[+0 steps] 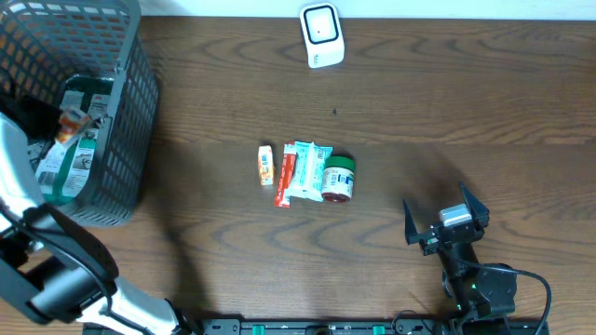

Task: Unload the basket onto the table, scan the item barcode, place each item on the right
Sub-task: 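Grasp the second orange Kleenex pack in the basket with the left gripper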

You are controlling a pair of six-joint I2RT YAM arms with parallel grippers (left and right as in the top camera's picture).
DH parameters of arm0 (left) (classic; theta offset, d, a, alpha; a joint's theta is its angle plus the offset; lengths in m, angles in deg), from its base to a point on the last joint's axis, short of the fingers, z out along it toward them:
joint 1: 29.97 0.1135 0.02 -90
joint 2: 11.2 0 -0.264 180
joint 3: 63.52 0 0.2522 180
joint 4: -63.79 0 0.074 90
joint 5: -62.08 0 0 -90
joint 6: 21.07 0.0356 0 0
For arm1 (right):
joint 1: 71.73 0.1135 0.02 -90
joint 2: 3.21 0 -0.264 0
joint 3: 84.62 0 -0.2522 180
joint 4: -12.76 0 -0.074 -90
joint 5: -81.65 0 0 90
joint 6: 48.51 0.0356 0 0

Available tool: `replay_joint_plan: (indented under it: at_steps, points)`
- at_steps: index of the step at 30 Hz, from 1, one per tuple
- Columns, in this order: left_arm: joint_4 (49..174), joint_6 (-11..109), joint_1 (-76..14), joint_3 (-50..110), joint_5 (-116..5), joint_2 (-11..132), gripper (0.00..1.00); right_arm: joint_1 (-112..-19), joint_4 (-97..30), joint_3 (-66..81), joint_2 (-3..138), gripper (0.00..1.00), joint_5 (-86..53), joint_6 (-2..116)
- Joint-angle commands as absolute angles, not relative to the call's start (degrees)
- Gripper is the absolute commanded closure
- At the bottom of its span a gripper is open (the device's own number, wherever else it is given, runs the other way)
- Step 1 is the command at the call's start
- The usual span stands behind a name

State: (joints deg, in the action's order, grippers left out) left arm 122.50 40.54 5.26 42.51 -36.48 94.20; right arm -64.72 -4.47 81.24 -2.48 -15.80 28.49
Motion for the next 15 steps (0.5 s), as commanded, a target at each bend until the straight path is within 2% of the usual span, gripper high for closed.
replay_joint_plan:
  at_steps: [1, 8, 15]
  points:
    - [122.4, 39.9, 6.6, 42.4, -45.8, 89.1, 0.93, -63.8, -4.7, 81.3, -2.6, 0.01, -15.4, 29.2]
    - [121.8, 39.5, 8.5, 42.4, -47.0, 73.5, 0.93, -63.8, -4.7, 81.3, -2.6, 0.01, -15.4, 29.2]
    - [125.7, 42.5, 1.4, 42.4, -46.3, 59.1, 0.93, -63.8, -4.7, 81.3, -2.6, 0.01, -15.4, 29.2]
